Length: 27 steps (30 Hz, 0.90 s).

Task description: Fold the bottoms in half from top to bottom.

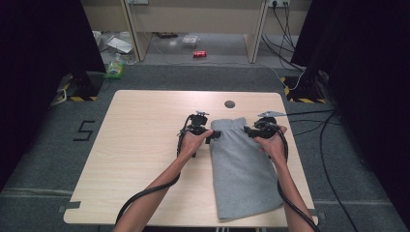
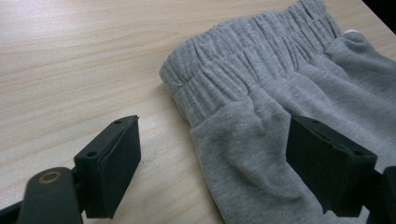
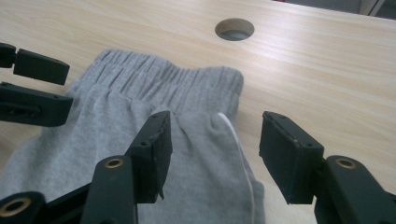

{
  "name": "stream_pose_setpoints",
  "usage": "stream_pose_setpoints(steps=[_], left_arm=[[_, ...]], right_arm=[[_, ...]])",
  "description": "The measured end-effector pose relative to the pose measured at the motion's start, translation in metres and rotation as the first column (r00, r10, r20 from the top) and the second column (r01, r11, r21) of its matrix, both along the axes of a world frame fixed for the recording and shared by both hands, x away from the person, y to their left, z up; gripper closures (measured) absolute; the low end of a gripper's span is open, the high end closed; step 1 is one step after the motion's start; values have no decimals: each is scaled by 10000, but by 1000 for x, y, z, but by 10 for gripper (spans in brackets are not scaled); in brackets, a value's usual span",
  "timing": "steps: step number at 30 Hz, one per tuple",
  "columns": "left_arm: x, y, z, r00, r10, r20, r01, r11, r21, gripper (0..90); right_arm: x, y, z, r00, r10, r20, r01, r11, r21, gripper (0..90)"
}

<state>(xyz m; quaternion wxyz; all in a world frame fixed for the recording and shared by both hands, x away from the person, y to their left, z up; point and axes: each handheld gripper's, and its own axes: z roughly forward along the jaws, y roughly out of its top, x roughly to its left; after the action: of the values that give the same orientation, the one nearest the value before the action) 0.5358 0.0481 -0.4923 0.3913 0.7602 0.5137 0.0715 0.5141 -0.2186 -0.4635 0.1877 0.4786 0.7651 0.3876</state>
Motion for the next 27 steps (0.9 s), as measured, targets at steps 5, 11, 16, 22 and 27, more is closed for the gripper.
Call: stream_pose_setpoints(steps=[5,11,16,22,27], left_arm=[[2,-3,-4,9999,7,-100,-6,10000,55,183],[4,-7,-9,9998,-12,-206,14,10000,66,244],[3,-10,-10,9997,-252,67,249,9987,456,349],[0,-14,-11,9983,-460,360,433,9964,723,535],[0,-13,-12,9977,-530,434,498,9961,728,640]], right_arm=[[11,6,-4,9998,13,-194,-16,9998,-188,420],[21,8,-13,9981,-84,-616,68,9996,-260,416],[27,9,-21,9955,-179,-931,138,9989,-445,428],[31,9,-29,9891,-231,-1454,198,9995,-237,438],[34,9,-35,9838,-226,-1776,200,9997,-165,458]])
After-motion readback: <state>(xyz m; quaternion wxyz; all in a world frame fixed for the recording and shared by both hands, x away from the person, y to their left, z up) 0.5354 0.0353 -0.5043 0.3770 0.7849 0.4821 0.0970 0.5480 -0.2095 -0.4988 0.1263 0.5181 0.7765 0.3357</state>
